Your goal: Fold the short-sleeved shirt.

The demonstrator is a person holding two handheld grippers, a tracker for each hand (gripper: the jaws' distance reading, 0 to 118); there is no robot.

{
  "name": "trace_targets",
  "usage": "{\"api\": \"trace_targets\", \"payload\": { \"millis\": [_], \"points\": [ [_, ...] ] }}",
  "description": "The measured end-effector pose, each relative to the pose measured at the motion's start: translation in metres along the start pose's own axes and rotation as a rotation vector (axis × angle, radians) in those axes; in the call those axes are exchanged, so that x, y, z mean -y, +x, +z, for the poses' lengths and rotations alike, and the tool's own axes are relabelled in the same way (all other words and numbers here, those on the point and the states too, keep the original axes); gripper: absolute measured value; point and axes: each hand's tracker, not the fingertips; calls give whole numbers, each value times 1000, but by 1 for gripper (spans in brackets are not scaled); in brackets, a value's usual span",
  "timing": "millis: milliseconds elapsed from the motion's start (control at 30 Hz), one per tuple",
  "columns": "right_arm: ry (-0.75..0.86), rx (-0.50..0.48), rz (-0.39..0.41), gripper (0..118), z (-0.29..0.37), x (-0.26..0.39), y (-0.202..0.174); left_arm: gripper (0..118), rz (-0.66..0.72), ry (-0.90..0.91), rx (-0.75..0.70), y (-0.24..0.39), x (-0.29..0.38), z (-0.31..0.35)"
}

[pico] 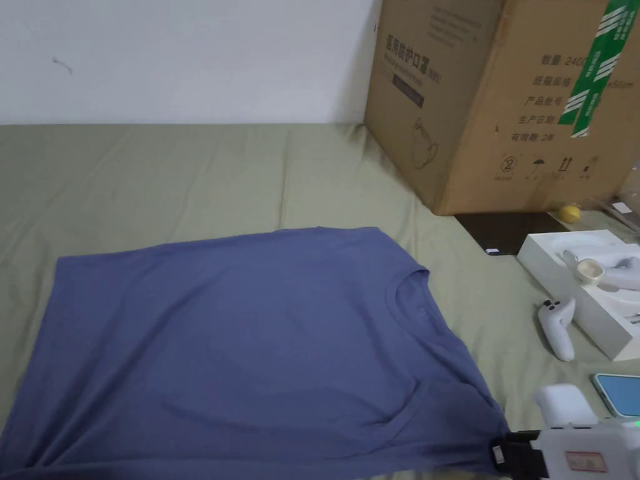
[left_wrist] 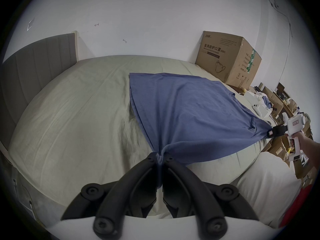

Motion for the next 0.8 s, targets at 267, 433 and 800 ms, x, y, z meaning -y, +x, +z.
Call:
{"api": "trace_targets", "payload": {
  "millis": [267, 433, 800],
  "points": [
    [86, -38, -11, 6, 34, -61, -15, 4, 35, 61, 13, -17, -41, -8],
    [85, -64, -103, 6, 1, -154, -17, 4, 165, 17, 26, -43, -102, -60],
    [38, 133, -154, 102, -143, -245, -31, 93, 182, -82, -34, -67, -154, -192]
  ]
}}
